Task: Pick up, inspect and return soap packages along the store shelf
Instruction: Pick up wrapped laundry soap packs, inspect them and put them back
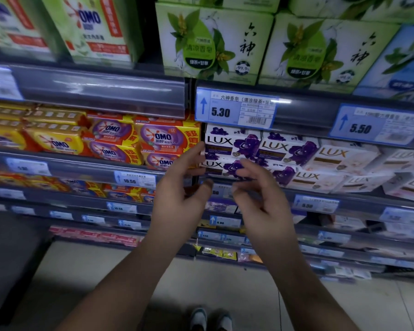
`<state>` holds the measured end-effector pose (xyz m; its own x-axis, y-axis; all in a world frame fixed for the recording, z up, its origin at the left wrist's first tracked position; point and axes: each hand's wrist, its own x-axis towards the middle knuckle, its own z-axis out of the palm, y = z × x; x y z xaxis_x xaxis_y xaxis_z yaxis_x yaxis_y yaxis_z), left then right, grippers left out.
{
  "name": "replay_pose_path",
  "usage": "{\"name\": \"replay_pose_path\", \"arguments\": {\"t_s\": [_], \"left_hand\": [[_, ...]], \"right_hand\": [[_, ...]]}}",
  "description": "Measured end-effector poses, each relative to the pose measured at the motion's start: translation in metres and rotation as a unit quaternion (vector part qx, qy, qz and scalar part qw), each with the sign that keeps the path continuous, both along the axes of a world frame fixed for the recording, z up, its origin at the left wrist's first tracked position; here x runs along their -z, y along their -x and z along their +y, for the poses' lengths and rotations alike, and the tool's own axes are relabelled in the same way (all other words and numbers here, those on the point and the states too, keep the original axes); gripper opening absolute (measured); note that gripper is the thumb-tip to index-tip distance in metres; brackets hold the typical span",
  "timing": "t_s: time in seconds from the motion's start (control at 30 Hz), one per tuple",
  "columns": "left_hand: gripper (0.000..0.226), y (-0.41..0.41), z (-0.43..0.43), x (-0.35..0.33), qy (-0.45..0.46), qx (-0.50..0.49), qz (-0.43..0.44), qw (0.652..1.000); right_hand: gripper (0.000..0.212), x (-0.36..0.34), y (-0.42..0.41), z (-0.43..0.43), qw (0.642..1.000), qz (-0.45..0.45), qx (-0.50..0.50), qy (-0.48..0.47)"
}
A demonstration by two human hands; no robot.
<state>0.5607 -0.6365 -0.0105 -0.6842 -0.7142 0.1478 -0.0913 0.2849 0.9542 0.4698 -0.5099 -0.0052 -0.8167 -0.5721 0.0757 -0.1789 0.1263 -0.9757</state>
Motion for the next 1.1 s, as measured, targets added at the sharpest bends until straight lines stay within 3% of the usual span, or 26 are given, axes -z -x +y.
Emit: {"name": "replay_pose_path", "arguments": {"t_s": [0.13,0.23,0.5,0.8,1.0,1.1], "left_hand": [[0.039,-0.016,-0.007,-0.006,-0.02,-0.142,0.035,0.989],[0.043,-0.029,-0.019,-0.015,-0.013,-0.21,0.019,0.977],[0.061,-0.04,-0.057,-0.022,0.022,-0.146,-0.04,0.988],[0.059,-0.05,-0.11,-0.025,0.049,0.004,-0.05,0.998],[0.041,-0.064,-0.13,-0.024,-0.018,-0.012,0.039,0.999],[0.05,-0.07,-0.134,-0.02,-0.029,-0.013,0.035,0.999]], "right_hand": [[0.039,-0.007,-0.01,-0.012,0.997,-0.013,-0.081,-0.015],[0.039,-0.012,-0.02,-0.024,0.991,-0.023,-0.134,-0.018],[0.037,-0.012,-0.038,-0.05,0.987,0.036,-0.148,-0.057],[0.042,-0.01,-0.066,-0.088,1.0,-0.003,-0.023,-0.017],[0.047,-0.011,-0.078,-0.095,0.997,-0.015,0.07,0.029],[0.059,-0.009,-0.081,-0.099,0.997,-0.015,0.076,0.017]]}}
